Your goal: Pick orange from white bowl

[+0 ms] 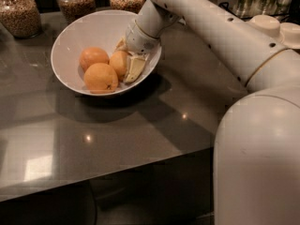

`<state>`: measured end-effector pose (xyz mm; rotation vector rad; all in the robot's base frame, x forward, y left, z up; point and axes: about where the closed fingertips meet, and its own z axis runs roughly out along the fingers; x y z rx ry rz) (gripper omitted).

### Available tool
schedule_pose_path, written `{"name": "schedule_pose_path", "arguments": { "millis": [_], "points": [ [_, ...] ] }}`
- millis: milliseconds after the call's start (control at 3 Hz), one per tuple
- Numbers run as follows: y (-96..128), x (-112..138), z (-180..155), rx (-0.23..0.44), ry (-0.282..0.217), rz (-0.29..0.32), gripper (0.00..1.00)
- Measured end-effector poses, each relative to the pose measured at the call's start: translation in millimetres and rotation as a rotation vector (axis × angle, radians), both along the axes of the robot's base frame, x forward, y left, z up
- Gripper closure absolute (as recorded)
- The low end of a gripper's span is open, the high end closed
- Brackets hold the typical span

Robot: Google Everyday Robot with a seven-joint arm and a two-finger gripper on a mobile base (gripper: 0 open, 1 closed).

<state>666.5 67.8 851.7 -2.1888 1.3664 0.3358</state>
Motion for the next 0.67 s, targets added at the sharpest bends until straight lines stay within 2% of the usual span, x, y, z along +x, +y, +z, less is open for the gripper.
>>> {"name": "schedule_pose_path", "arguments": {
  "millis": [333, 667],
  "points": [
    [-1.2, 2.2, 16.2, 0.011, -0.028, 0.006, 0.93],
    [-7.8, 1.6, 44.3, 0.028, -0.049, 0.002, 1.00]
  ]
}}
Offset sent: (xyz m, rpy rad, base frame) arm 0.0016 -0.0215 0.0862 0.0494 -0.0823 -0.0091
